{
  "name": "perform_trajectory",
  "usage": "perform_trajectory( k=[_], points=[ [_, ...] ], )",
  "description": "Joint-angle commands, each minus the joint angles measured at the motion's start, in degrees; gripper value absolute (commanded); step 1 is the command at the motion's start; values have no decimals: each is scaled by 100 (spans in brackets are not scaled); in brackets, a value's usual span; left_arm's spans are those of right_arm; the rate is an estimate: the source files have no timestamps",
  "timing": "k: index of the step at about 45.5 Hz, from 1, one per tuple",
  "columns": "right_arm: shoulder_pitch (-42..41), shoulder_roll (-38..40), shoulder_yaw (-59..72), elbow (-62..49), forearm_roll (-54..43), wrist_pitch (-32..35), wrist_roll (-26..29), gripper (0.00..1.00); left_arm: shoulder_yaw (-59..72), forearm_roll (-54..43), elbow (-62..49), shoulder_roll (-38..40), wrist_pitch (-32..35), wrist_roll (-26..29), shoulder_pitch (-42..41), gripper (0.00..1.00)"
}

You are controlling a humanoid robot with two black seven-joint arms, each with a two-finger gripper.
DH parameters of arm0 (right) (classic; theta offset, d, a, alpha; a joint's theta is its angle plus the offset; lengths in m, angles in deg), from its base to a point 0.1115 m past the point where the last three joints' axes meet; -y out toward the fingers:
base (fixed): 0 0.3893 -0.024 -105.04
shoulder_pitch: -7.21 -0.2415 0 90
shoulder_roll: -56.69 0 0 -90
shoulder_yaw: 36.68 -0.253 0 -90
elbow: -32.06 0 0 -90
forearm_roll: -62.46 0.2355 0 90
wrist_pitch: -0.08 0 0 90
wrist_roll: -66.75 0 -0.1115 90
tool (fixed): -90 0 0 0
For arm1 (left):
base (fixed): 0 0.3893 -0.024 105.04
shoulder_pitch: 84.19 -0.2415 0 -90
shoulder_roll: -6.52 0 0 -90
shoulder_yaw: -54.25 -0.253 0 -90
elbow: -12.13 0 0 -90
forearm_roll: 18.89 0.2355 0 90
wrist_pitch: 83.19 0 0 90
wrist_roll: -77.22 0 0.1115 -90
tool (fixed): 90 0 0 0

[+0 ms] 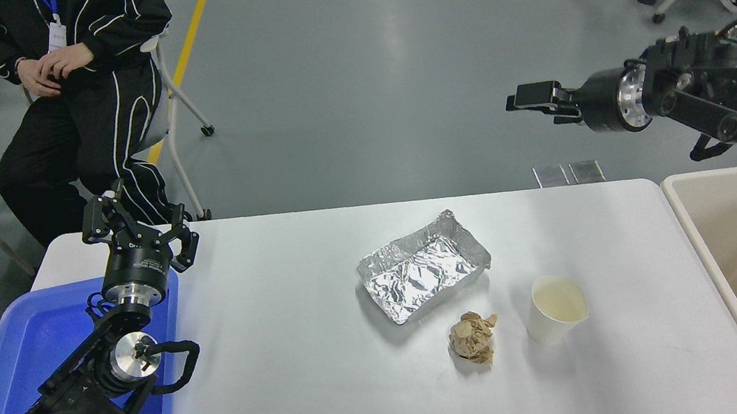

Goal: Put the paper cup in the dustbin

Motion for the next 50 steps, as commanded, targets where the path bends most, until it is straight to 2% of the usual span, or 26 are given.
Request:
perform_trajectory(
  k=[1,9,29,50],
  points=[
    [-338,-173,618,798,-1595,128,-12,99,0,-2,1,0,0,0,0,100],
    [-267,38,723,1826,-1999,128,-13,99,0,-2,1,0,0,0,0,100],
    [594,820,662,1844,-2096,84,-21,99,0,-2,1,0,0,0,0,100],
    [1043,750,627,1765,-2114,-443,-21,99,0,-2,1,0,0,0,0,100]
  ],
)
